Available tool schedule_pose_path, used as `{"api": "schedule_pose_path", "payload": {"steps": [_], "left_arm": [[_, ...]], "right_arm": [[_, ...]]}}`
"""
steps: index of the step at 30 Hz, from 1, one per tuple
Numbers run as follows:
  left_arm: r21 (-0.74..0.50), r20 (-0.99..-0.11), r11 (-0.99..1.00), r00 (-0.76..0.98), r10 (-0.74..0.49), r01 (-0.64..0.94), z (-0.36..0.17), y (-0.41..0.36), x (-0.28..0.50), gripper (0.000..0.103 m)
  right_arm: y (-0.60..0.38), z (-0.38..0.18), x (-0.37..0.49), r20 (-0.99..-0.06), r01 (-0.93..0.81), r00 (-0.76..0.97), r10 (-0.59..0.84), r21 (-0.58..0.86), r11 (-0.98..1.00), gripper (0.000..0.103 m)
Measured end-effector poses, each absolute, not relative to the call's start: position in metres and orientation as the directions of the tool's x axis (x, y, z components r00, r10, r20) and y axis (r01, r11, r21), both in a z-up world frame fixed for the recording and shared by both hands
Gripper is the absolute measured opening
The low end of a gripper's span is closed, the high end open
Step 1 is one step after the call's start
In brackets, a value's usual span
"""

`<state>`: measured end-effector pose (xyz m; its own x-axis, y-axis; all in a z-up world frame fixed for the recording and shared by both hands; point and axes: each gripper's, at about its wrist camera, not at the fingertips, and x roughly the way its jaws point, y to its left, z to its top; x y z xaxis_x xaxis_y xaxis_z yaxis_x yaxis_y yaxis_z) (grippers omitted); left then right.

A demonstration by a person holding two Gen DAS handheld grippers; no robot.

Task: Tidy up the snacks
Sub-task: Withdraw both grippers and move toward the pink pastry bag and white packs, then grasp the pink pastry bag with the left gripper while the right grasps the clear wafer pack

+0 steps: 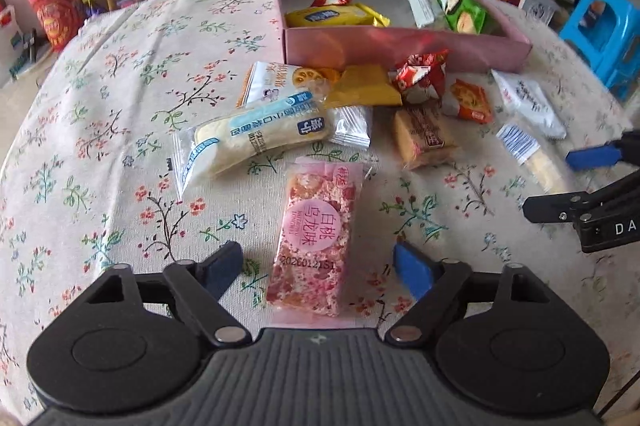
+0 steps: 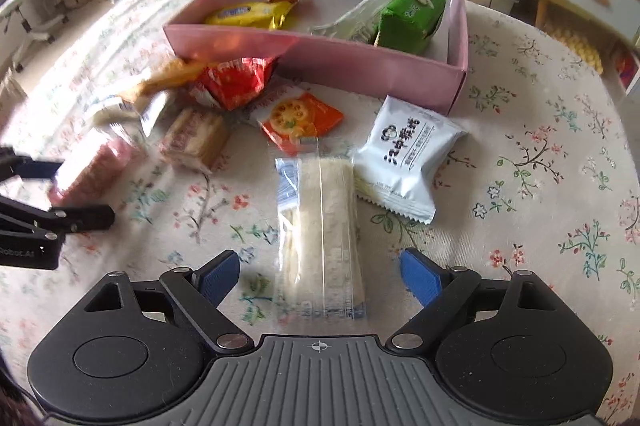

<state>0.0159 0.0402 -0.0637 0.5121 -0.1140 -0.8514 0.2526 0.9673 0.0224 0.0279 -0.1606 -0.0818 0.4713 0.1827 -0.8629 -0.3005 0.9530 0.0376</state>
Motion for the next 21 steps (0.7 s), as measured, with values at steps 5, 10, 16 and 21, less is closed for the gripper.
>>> {"api": "schedule_pose_path", "payload": {"steps": [5,10,16,21], "left_arm": [[0.035,-0.844,0.971,0.527,-0.098,0.236,-0.066,0.042,0.016,0.101],[0.009,-0.837,0.976,0.535,-0.112,0.220,-0.070,0.050,0.016,0.103],[0.008,-0.827,0.975,0.550,-0.118,0.222,-0.071,0.048,0.015,0.103],[0.008,-0.829,0.970,0.544,-0.128,0.242,-0.069,0.048,0.016,0.103]], "right_arm": [[-0.164,-0.087,0.026,-0.854,-0.285,0.494,0.165,0.020,0.958,0.103],[-0.164,-0.089,0.026,-0.849,-0.280,0.502,0.164,0.020,0.960,0.103],[-0.164,-0.088,0.023,-0.841,-0.286,0.515,0.167,0.015,0.958,0.103],[-0.164,-0.088,0.024,-0.837,-0.298,0.518,0.176,0.016,0.954,0.103]]}}
